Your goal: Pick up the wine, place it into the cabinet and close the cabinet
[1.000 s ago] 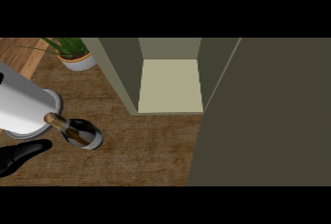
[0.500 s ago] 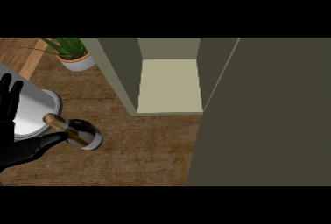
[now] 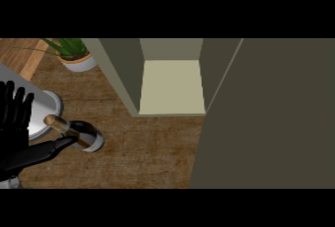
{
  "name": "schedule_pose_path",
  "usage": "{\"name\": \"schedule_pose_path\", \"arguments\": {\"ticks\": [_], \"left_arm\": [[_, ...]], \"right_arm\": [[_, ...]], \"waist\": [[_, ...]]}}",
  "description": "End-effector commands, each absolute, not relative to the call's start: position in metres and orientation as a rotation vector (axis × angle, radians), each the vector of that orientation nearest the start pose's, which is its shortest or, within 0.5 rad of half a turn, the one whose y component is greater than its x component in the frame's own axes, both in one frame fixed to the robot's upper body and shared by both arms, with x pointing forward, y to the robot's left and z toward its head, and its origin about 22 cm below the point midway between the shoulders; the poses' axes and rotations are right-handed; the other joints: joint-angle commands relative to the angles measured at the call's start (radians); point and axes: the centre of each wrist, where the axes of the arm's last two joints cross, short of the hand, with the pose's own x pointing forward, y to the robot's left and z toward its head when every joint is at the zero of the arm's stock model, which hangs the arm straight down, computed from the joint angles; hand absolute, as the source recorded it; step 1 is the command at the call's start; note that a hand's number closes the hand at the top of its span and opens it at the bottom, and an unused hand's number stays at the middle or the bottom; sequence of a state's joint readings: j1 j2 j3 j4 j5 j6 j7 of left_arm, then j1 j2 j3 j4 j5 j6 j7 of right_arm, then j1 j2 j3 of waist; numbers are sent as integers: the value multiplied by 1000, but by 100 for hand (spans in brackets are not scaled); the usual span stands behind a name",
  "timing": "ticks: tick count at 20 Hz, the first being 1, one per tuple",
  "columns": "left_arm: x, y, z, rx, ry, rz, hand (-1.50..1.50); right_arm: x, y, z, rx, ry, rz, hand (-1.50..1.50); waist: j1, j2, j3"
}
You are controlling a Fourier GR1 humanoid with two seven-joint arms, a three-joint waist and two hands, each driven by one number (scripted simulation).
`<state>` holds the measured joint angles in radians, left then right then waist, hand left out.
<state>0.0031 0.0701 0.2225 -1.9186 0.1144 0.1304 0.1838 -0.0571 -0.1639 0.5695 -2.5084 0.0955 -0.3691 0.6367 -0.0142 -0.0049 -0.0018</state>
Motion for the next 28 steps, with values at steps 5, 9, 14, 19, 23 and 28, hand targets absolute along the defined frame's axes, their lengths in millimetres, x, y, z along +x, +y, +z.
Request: {"name": "schedule_pose_path", "arguments": {"ticks": [5, 9, 14, 19, 23, 28], "left_arm": [[205, 314, 39, 276, -1722, 319, -150], [207, 309, 25, 270, -1691, 333, -150], [211, 310, -1, 264, -1646, 322, -150], [201, 321, -27, 252, -1621, 341, -150], [192, 320, -58, 262, -1612, 325, -150], [204, 350, -62, 311, -1606, 364, -150]], "right_arm": [[88, -169, 215, 252, -1922, 114, -150], [87, -170, 219, 256, -1933, 100, -150], [79, -174, 216, 265, -1943, 118, -150], [80, -174, 220, 261, -1942, 128, -150], [85, -164, 217, 265, -1939, 116, -150], [83, -166, 217, 269, -1943, 131, -150]], "waist": [[2, -1, 0], [2, 0, 0], [-9, -1, 0], [-5, -1, 0], [-8, -2, -2], [-6, -1, 0]]}}
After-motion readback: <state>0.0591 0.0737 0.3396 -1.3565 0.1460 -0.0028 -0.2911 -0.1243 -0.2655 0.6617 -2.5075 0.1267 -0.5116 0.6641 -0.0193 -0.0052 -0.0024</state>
